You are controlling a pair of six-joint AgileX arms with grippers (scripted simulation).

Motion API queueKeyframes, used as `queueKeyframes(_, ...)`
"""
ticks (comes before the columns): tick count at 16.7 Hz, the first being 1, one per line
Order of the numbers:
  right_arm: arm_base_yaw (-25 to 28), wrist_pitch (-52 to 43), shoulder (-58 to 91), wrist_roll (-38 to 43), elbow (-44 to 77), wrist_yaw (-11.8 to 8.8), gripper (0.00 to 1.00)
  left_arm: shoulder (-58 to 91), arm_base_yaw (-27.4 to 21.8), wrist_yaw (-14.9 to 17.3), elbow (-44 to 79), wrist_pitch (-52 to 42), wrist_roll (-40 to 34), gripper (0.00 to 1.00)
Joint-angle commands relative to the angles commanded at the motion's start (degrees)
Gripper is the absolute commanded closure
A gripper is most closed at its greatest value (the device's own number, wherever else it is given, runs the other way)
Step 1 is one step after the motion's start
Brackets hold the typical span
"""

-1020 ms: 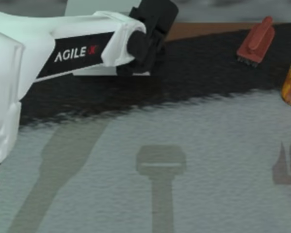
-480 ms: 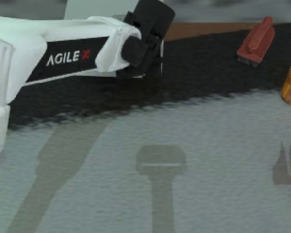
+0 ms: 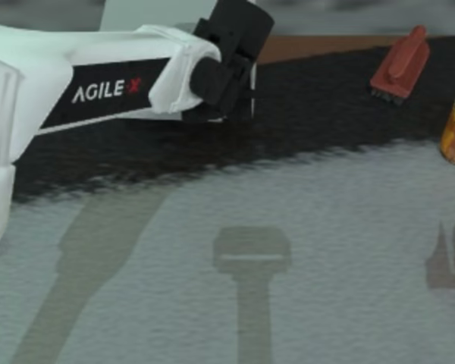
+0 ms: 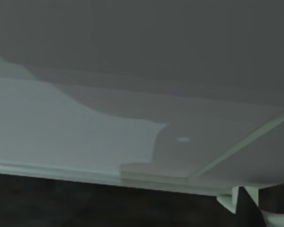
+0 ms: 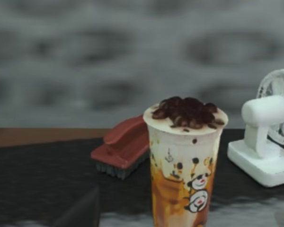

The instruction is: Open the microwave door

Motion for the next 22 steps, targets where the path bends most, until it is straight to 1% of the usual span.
queueKeyframes(14,0.0,0.0,0.0,0.0,0.0,0.0,0.00,0.0,0.0,0.0,0.0,0.0,0.0,1.00)
queueKeyframes(16,0.0,0.0,0.0,0.0,0.0,0.0,0.00,0.4,-0.4,0.5,-0.2,0.1,-0.2,1.00)
queueKeyframes(22,0.0,0.0,0.0,0.0,0.0,0.0,0.00,-2.6,0.3,2.1,-4.0,2.8,3.0,1.00)
